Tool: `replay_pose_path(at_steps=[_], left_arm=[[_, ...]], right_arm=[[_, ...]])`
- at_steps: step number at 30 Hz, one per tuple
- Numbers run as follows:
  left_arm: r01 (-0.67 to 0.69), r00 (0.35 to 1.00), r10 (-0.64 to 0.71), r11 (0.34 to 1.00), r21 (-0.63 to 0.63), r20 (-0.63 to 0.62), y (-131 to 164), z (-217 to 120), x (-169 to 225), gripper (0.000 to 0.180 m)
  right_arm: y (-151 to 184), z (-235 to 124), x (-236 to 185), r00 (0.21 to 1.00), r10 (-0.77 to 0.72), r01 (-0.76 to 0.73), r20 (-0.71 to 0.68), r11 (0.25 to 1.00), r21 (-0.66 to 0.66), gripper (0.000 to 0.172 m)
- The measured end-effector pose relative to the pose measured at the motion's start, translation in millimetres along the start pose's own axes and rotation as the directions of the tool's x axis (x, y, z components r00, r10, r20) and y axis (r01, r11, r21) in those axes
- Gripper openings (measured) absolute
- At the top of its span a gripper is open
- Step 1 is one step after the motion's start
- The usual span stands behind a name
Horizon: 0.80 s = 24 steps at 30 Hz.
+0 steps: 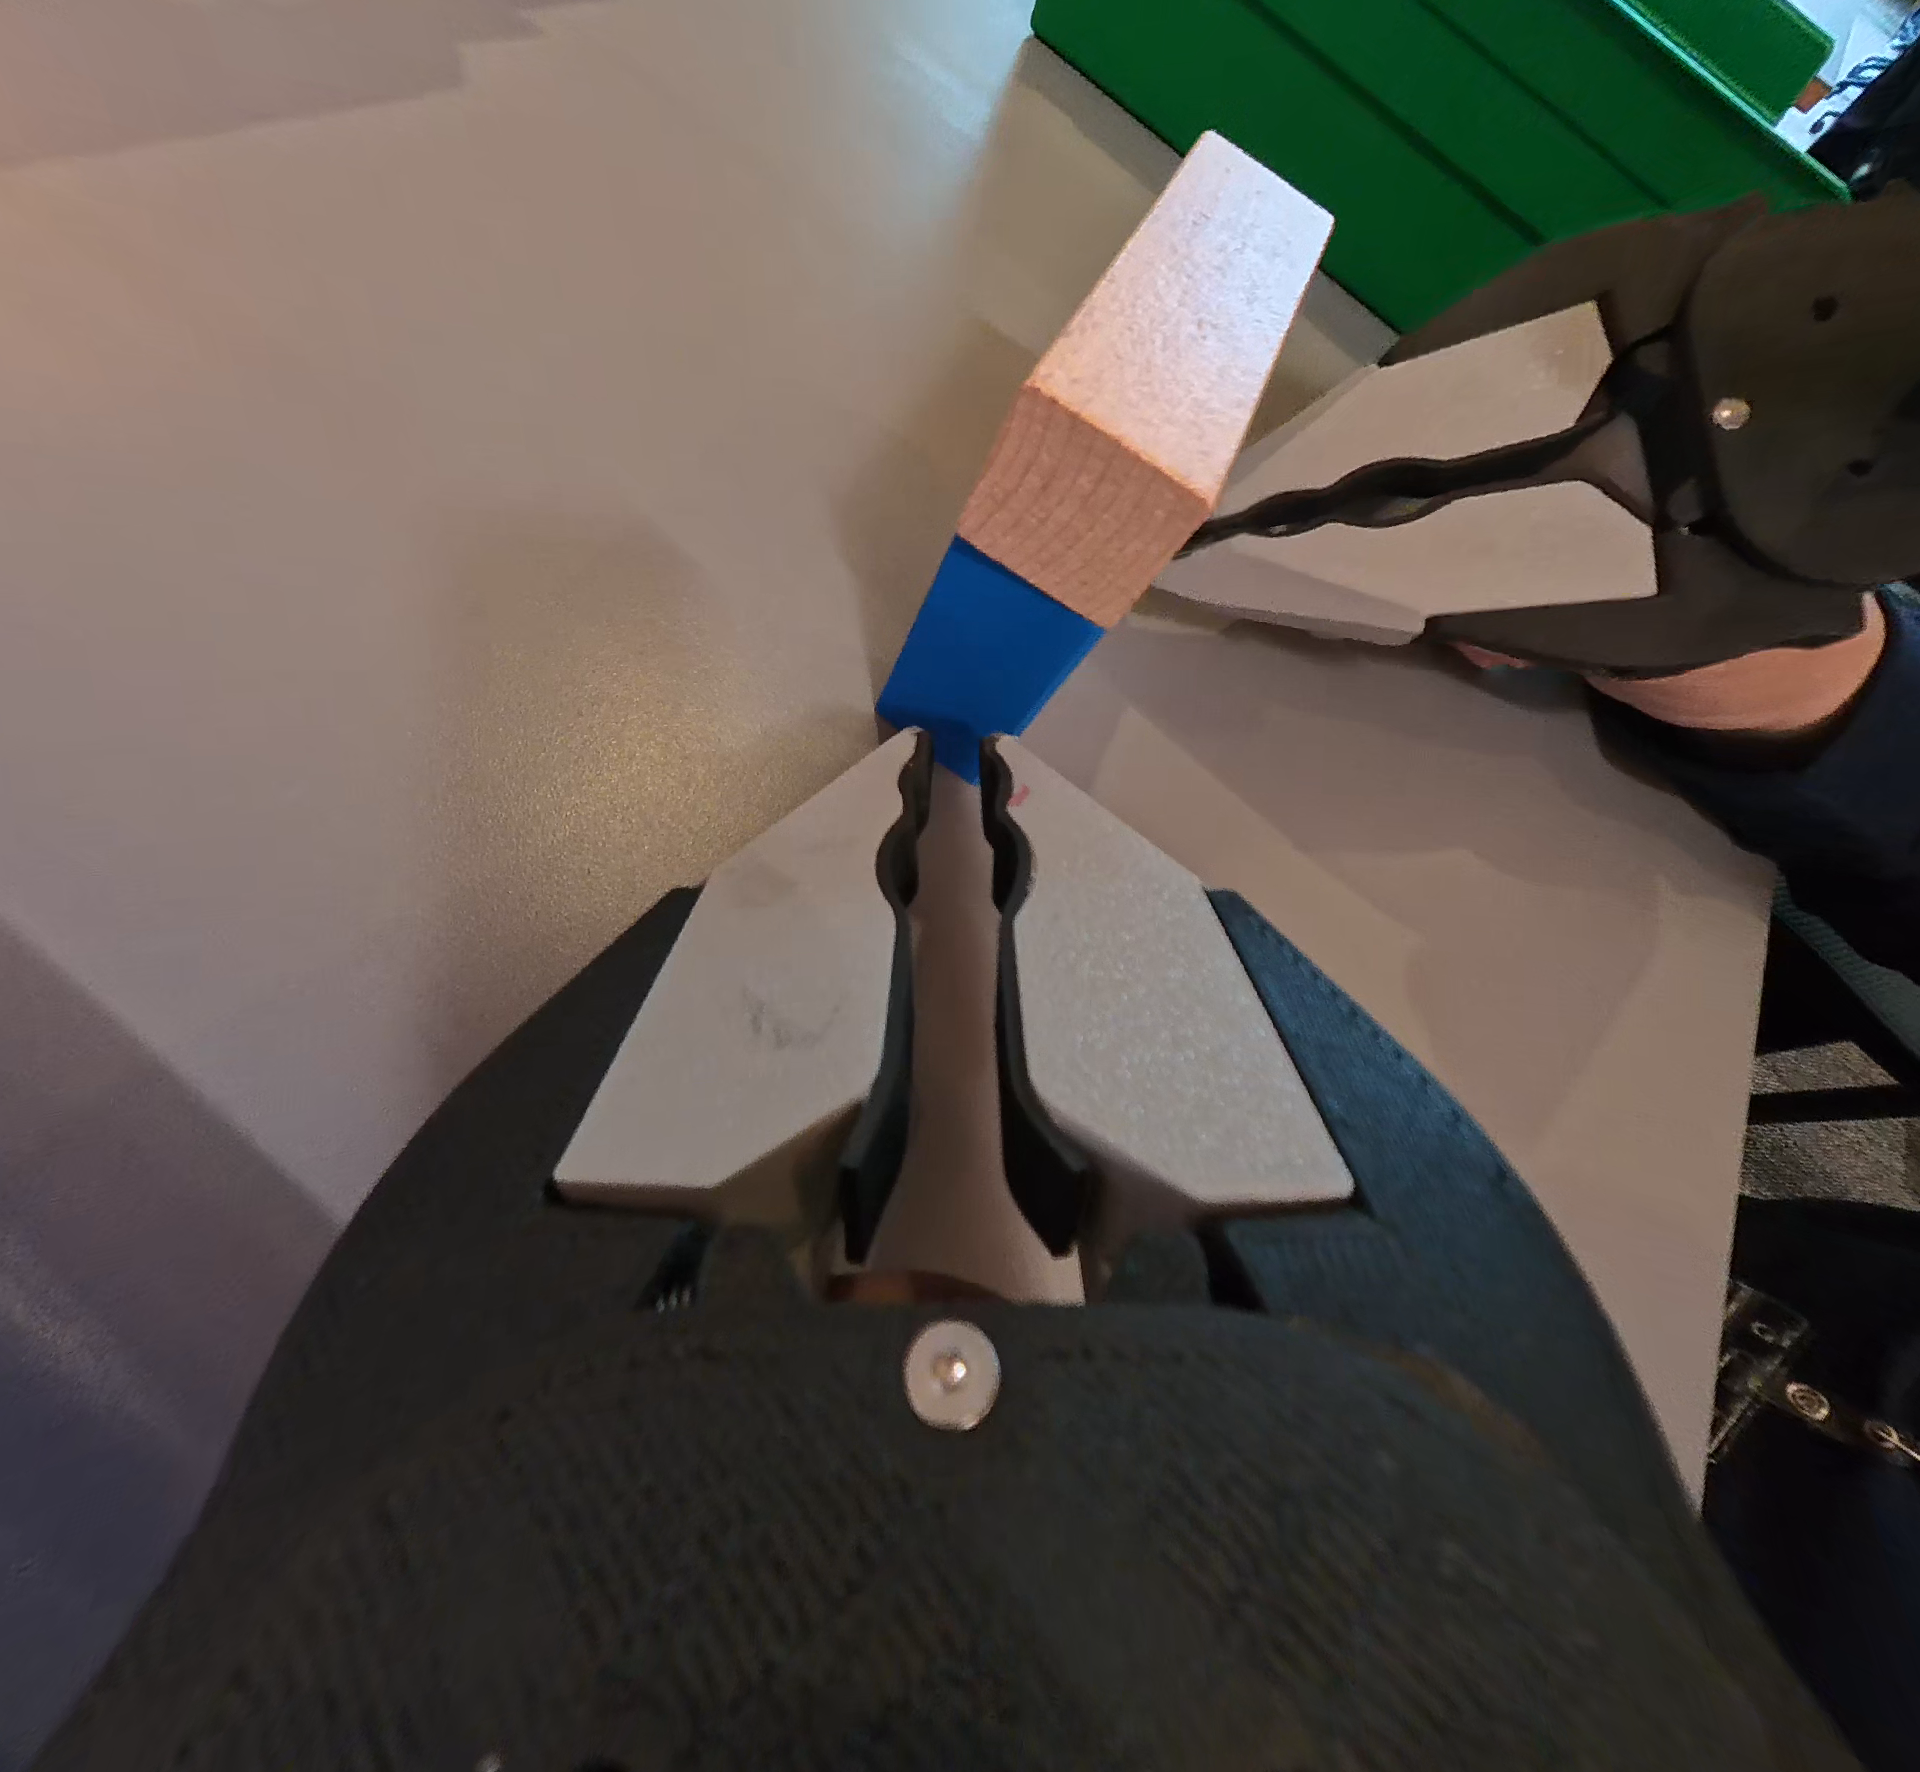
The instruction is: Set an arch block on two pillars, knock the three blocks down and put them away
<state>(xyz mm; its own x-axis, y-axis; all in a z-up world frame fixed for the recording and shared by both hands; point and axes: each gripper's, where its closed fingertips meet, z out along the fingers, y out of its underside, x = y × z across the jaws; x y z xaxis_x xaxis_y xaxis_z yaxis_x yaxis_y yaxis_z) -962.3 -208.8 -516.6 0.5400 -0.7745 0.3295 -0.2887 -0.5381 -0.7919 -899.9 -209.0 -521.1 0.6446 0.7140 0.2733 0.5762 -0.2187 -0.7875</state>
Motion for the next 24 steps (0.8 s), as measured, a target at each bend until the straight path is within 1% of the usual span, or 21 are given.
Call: replay_pose_path(at_steps=[4, 8, 11, 18, 24], left_arm=[[0.000, 1.000, 0.000, 1.000, 0.000, 0.000, 0, 0, 0, 0.006], [0.000, 1.000, 0.000, 1.000, -0.001, -0.002, 0, 0, 0, 0.007], [-0.007, 1.000, 0.007, 1.000, -0.006, 0.000, 1, 0, 1, 0.007], [-0.006, 1.000, 0.006, 1.000, -0.005, 0.000, 1, 0, 1, 0.006], [-0.001, 1.000, 0.001, 1.000, -0.006, -0.001, 1, 0, 1, 0.007]], right_arm=[[-3, -5, -7, 0.999, -0.011, 0.010, 0.048, 0.999, 0.030, 0.000], [8, -10, 7, 1.000, 0.023, -0.023, 0.011, 1.000, -0.002, 0.000], [7, -11, 11, 0.998, 0.065, -0.066, 0.015, 0.998, 0.013, 0.000], [8, -4, 5, 1.000, -0.003, 0.003, 0.006, 1.000, -0.021, 0.000], [7, -8, 4, 1.000, 0.012, -0.012, 0.024, 1.000, -0.001, 0.000]])
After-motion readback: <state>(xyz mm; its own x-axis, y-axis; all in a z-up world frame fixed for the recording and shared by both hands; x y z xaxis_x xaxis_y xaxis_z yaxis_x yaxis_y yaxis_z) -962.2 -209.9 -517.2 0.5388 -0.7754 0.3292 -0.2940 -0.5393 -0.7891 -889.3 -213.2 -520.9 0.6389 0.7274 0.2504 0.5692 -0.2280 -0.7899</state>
